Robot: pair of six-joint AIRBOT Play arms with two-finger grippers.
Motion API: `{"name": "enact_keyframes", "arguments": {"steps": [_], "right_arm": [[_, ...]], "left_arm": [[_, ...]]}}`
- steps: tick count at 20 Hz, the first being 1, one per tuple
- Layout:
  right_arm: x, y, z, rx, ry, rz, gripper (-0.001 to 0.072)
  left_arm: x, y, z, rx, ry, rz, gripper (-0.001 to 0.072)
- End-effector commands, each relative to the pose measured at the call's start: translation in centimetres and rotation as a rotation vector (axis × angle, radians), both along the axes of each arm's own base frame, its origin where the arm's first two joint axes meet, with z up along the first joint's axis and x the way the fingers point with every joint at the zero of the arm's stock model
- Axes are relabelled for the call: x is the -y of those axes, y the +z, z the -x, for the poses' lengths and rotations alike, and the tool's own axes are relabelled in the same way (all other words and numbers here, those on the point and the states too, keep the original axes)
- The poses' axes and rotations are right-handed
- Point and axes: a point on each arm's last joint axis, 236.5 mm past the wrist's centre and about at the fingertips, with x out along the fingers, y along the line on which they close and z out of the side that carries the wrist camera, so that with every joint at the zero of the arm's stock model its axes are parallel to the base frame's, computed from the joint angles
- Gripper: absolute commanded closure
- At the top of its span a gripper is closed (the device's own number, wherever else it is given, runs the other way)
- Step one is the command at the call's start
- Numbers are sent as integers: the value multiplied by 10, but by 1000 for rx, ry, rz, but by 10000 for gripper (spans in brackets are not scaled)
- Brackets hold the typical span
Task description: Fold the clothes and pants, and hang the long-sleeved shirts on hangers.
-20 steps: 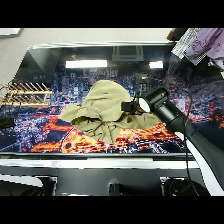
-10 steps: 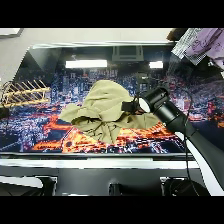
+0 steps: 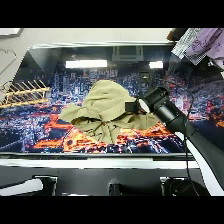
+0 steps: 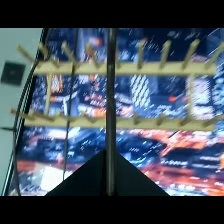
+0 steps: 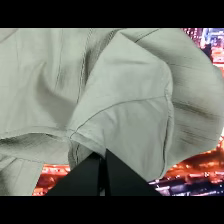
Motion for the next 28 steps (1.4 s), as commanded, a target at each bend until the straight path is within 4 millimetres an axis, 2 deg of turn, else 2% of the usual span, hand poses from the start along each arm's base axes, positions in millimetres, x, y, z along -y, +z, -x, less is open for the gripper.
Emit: {"name": "enact_keyframes", "arguments": {"steps": [1,2,4,5,7,9,11,14,17,20,24,28], "right_arm": [[2,0,0,1,-1,11,689],[2,0,0,2,-2,12,689],[4,0,-1,5,-3,18,689],[6,1,-2,8,-17,23,689],[12,2,-5,23,-58,31,689],[18,5,-9,44,-108,32,689],[23,7,-12,64,-157,32,689],[34,12,-19,107,-224,48,689],[39,14,-23,131,-291,35,689],[38,6,-23,117,-325,27,689],[37,-4,-24,101,-354,26,689],[31,-6,-22,86,-370,-7,689]], "left_arm": [[66,58,5,123,-104,-46,693],[96,58,12,129,-173,-42,693],[160,43,38,134,-322,25,693],[194,31,57,127,-408,59,693],[248,3,104,74,-572,92,691],[285,-24,150,-2,-690,122,690],[318,-40,193,-47,-803,164,690],[340,-48,232,-56,-861,211,690],[350,-47,261,-52,-931,206,689],[353,-47,283,-64,-972,209,690],[362,-50,291,-79,-997,260,690],[379,-64,290,-106,-1065,333,690]]}}
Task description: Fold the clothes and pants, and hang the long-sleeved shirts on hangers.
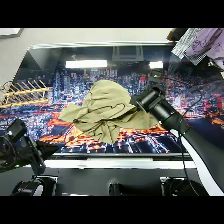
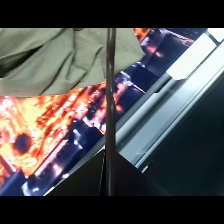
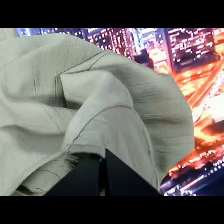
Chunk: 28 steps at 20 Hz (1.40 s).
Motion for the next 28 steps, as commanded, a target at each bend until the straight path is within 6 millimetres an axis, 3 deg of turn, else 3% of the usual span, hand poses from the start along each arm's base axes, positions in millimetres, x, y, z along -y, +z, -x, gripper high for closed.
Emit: {"name": "enact_keyframes", "arguments": {"steps": [1,15,20,24,28], "right_arm": [[-7,-3,4,-15,-17,-43,689],[-24,4,16,-40,5,-133,689],[-26,26,11,13,90,-125,689],[-33,47,16,30,125,-164,689],[-29,76,27,81,128,-207,689]], "left_arm": [[14,-8,-3,-25,-51,48,691],[28,-36,-60,-14,-130,65,690],[49,-43,-56,-14,-226,77,691],[69,-40,-82,48,-177,121,691],[88,-43,-94,59,-156,158,691]]}}
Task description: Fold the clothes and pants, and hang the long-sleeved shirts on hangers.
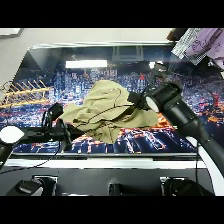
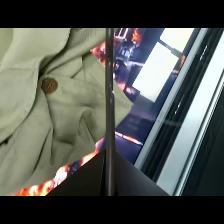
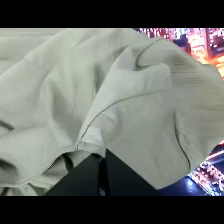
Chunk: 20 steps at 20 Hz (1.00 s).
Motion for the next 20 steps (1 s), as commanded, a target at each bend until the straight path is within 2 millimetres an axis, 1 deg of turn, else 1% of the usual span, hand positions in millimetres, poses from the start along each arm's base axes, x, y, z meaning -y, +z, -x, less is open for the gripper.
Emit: {"name": "enact_keyframes", "arguments": {"steps": [1,2,4,6,7,9,12,14,16,18,20], "right_arm": [[2,27,9,47,9,-43,689],[3,35,12,63,10,-56,689],[5,45,15,84,10,-69,689],[5,47,16,89,15,-72,689],[1,48,18,82,25,-87,689],[-5,51,23,80,63,-104,689],[-1,66,29,111,66,-124,689],[0,74,35,117,69,-140,689],[-5,81,40,128,104,-164,689],[-9,84,40,141,128,-173,689],[-9,85,40,144,136,-168,689]], "left_arm": [[19,4,-17,25,45,58,691],[25,5,-18,31,42,74,691],[39,8,-11,29,1,107,691],[48,5,-4,15,-27,108,691],[51,4,-4,14,-30,109,691],[56,0,-10,13,-9,115,691],[61,-6,-19,-11,15,126,691],[68,-3,-23,1,-3,153,691],[74,-1,-28,-9,-2,177,691],[79,-2,-31,-24,-8,186,691],[84,-3,-33,-23,-21,184,691]]}}
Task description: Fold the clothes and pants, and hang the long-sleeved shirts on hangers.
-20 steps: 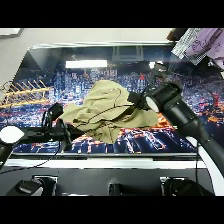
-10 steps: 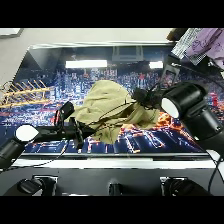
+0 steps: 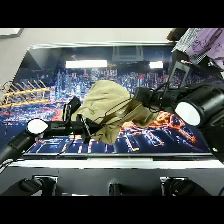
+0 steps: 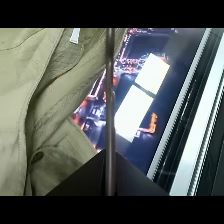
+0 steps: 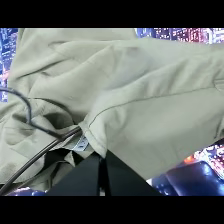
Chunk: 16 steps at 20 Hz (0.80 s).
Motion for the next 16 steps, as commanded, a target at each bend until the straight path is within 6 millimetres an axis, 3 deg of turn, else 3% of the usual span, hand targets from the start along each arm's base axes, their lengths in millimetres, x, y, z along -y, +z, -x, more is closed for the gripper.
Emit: {"name": "enact_keyframes", "arguments": {"steps": [1,7,11,16], "right_arm": [[-5,6,1,21,31,-14,689],[-11,9,-7,49,37,-26,689],[-6,-3,6,-21,36,-5,689],[2,-7,7,-31,28,35,687]], "left_arm": [[11,1,-5,-1,-19,16,691],[37,2,-1,5,-61,30,691],[41,9,-18,27,24,58,691],[42,12,-19,15,35,78,691]]}}
